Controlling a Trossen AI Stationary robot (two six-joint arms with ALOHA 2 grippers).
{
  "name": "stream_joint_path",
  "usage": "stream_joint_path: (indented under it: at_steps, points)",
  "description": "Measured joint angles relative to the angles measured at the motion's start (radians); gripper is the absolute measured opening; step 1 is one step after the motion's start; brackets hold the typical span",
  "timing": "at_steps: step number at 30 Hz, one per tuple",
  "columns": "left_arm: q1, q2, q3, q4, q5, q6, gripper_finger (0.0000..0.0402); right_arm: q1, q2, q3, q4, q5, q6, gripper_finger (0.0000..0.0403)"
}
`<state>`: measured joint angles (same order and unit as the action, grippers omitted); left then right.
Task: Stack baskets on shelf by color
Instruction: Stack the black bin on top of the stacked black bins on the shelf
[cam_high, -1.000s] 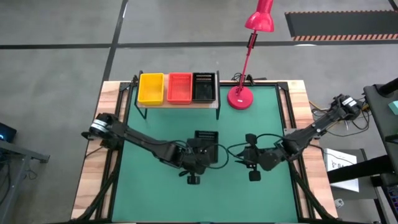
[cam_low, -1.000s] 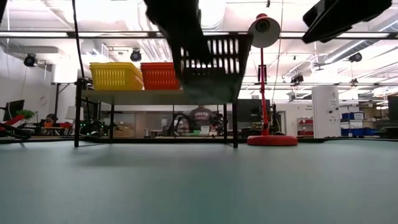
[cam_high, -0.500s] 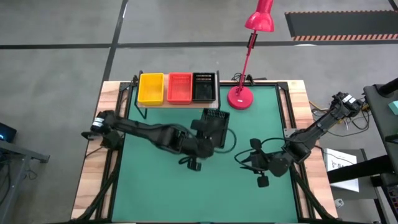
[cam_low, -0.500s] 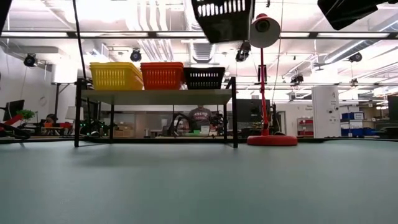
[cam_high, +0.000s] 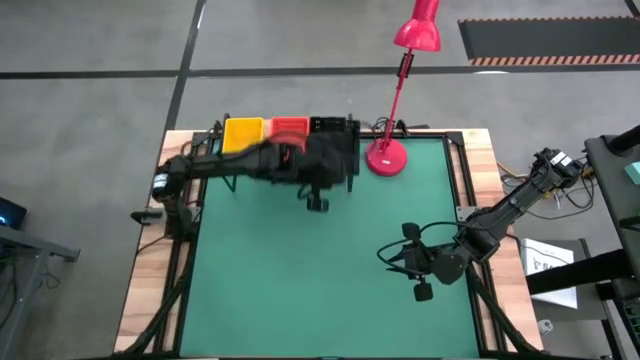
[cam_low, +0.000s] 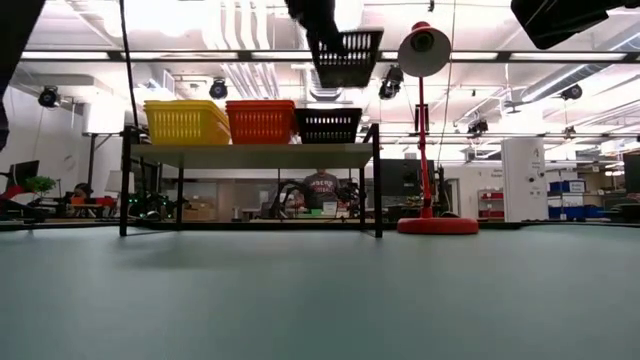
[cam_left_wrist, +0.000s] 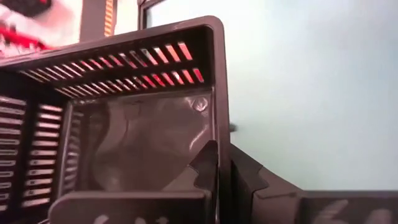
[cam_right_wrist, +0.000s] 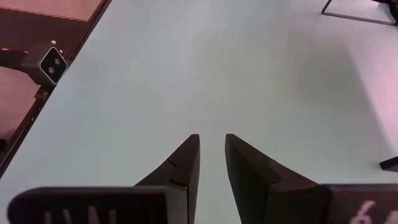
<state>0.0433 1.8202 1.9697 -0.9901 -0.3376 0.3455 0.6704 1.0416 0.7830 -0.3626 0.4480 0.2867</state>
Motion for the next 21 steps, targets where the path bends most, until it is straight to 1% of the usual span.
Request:
stream_joint_path:
  at_steps: [3, 7, 10, 14, 21]
  points:
    - [0.083, 0.001, 0.0, 0.008, 0.061, 0.035, 0.0, 0.0, 0.0, 0.0, 0.0, 0.0, -0.002, 0.0068]
    - [0.178, 0.004, -0.009, 0.026, 0.153, 0.037, 0.0, 0.0, 0.0, 0.0, 0.0, 0.0, -0.01, 0.0068]
    - [0.224, 0.004, -0.035, 0.047, 0.18, 0.037, 0.0, 0.0, 0.0, 0.0, 0.0, -0.001, -0.01, 0.0068]
    - [0.251, 0.004, -0.065, 0.047, 0.193, 0.039, 0.0, 0.0, 0.0, 0.0, 0.0, -0.001, -0.014, 0.0068]
    - [0.253, 0.009, -0.083, 0.075, 0.198, 0.054, 0.0, 0.0, 0.0, -0.001, 0.0, -0.001, -0.02, 0.0068]
